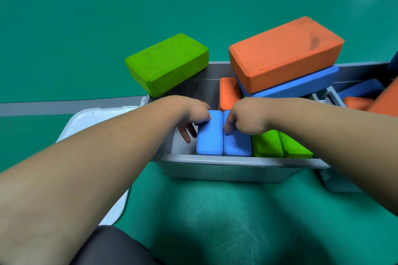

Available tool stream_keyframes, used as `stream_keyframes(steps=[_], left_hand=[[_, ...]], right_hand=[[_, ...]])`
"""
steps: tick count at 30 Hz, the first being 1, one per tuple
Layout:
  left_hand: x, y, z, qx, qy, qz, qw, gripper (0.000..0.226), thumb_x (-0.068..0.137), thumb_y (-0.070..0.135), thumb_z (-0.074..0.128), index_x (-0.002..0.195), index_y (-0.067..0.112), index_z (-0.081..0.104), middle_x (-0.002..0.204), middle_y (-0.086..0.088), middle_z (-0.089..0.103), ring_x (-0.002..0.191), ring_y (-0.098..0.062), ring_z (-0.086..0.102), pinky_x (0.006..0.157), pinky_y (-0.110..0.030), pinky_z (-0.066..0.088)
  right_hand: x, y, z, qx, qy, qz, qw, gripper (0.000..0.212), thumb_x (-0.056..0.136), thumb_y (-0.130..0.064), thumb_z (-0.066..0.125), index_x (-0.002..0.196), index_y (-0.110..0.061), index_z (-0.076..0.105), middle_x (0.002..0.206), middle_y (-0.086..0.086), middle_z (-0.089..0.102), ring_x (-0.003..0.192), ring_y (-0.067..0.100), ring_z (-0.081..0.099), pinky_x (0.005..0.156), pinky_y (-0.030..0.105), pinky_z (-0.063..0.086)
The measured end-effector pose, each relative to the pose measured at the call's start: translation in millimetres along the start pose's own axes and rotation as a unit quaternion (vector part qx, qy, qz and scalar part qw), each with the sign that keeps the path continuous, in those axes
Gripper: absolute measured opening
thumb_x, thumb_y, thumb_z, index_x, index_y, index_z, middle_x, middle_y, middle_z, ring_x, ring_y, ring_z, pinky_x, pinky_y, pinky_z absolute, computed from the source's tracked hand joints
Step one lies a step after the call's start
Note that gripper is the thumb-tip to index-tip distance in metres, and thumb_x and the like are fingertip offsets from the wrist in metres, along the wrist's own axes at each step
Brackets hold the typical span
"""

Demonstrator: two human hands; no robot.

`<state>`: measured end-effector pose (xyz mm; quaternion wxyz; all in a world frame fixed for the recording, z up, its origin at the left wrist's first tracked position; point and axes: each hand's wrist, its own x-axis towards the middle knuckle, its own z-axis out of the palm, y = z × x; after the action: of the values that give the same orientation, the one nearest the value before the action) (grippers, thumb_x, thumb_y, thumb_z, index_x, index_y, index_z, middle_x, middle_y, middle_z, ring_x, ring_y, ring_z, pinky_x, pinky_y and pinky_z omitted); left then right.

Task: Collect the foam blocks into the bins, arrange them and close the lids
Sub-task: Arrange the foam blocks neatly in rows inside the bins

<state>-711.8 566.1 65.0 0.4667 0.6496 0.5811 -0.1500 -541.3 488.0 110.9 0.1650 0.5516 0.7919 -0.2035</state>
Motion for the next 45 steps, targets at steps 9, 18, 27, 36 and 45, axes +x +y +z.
stream_keyframes(steps=[9,18,27,36,45], left_hand=[[-13.7,7.9,-19.1,0.199,0.059,0.023,0.978,0.035,0.099,0.033,0.056,0.126,0.011,0.058,0.118,-0.018,0.066,0.078,-0.03,0.079,0.08,-0.051,0.064],[-35.0,19.3,-61.0,0.228,0.42,0.216,0.852,0.023,0.087,0.025,0.055,0.097,0.021,0.075,0.097,-0.002,0.078,0.095,-0.025,0.073,0.078,-0.036,0.06],[-13.4,-27.6,-64.3,0.387,0.478,-0.008,0.789,0.096,0.09,0.031,0.071,0.162,0.004,0.014,0.168,-0.022,0.018,0.152,-0.045,0.025,0.122,-0.053,0.028],[-23.0,-27.4,-88.5,0.294,0.502,0.08,0.809,0.093,0.079,0.028,0.074,0.153,-0.004,0.028,0.157,-0.026,0.039,0.139,-0.044,0.044,0.113,-0.052,0.041],[-38.7,-9.4,-71.6,0.159,0.486,0.35,0.785,0.105,0.086,0.04,0.078,0.162,0.002,0.018,0.167,-0.016,0.028,0.149,-0.035,0.033,0.123,-0.044,0.028]], right_hand=[[-2.8,-5.0,1.6,-0.055,0.022,0.03,0.998,0.029,0.102,-0.025,0.049,0.117,-0.021,0.074,0.119,0.001,0.072,0.109,0.025,0.064,0.094,0.036,0.052],[-0.1,-13.3,-15.4,-0.031,0.113,0.02,0.993,0.034,0.099,-0.023,0.047,0.119,-0.02,0.074,0.12,0.004,0.073,0.112,0.027,0.064,0.096,0.036,0.052],[4.3,-17.8,-22.1,0.036,0.174,0.011,0.984,0.032,0.095,-0.021,0.05,0.113,-0.024,0.076,0.112,0.0,0.076,0.109,0.024,0.066,0.093,0.034,0.053],[17.3,-27.0,-38.0,0.292,0.283,0.044,0.913,0.027,0.091,-0.016,0.05,0.101,-0.025,0.075,0.09,-0.007,0.078,0.07,0.007,0.07,0.071,0.031,0.059],[17.9,-10.2,-96.0,0.412,0.534,0.108,0.73,0.096,0.095,-0.045,0.068,0.163,-0.007,0.012,0.166,0.015,0.022,0.154,0.023,0.021,0.121,0.026,0.015]])
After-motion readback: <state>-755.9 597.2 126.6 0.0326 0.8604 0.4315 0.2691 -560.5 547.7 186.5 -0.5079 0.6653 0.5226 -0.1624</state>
